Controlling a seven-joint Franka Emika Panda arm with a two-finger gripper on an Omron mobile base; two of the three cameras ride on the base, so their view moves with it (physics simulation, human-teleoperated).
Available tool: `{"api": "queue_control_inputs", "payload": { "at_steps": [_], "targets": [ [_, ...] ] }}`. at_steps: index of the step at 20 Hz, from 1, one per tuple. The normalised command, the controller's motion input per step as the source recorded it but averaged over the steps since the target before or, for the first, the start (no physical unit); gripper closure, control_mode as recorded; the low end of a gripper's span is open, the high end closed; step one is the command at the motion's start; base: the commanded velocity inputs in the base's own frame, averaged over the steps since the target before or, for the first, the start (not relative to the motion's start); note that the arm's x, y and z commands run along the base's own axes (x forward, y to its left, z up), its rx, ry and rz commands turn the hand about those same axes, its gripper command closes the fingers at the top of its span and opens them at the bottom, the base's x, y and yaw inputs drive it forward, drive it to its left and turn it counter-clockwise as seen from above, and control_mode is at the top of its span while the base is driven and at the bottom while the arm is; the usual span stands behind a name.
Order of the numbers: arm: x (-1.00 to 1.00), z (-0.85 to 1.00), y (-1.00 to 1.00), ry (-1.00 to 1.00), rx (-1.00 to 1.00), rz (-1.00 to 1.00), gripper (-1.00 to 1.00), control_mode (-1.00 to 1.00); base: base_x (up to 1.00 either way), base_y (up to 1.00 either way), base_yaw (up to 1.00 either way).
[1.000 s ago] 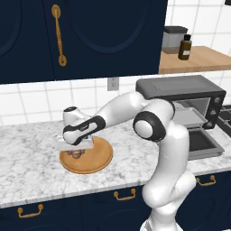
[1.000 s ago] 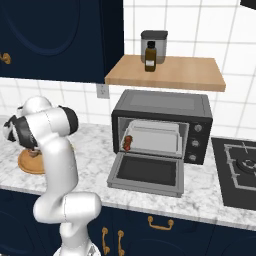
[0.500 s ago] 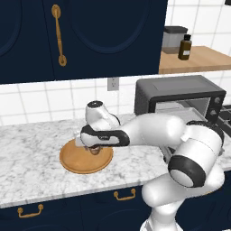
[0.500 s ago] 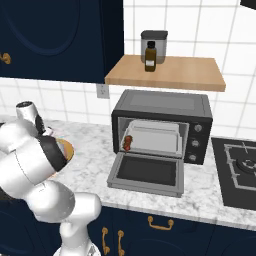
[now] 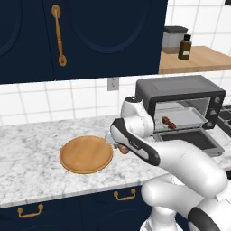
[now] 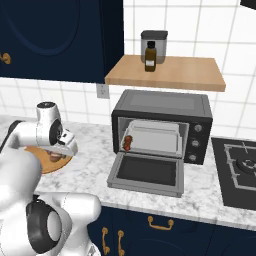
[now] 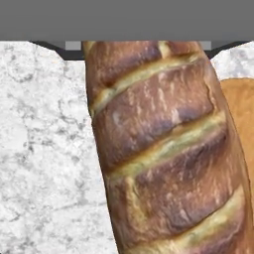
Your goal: Pick up the kebab skewer and baguette bread, and place them inside the toaster oven. Close the toaster oven door and start by setting the timer.
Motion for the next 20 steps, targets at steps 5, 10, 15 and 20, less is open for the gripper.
{"api": "queue_control_inputs", "payload": {
  "at_steps": [5, 10, 15, 20],
  "targets": [
    [-0.38, 0.39, -1.00, 0.15, 0.00, 0.00, 1.00, -1.00, 0.00, 0.00, 0.00],
    [-0.26, 0.31, -1.00, 0.17, 0.00, -0.02, 1.00, -1.00, 0.00, 0.00, 0.00],
    [-0.03, 0.35, -1.00, 0.22, -0.05, -0.01, 1.00, -1.00, 0.00, 0.00, 0.00],
    [0.04, 0.13, -1.00, 0.15, -0.09, -0.07, 1.00, -1.00, 0.00, 0.00, 0.00]
  ]
}}
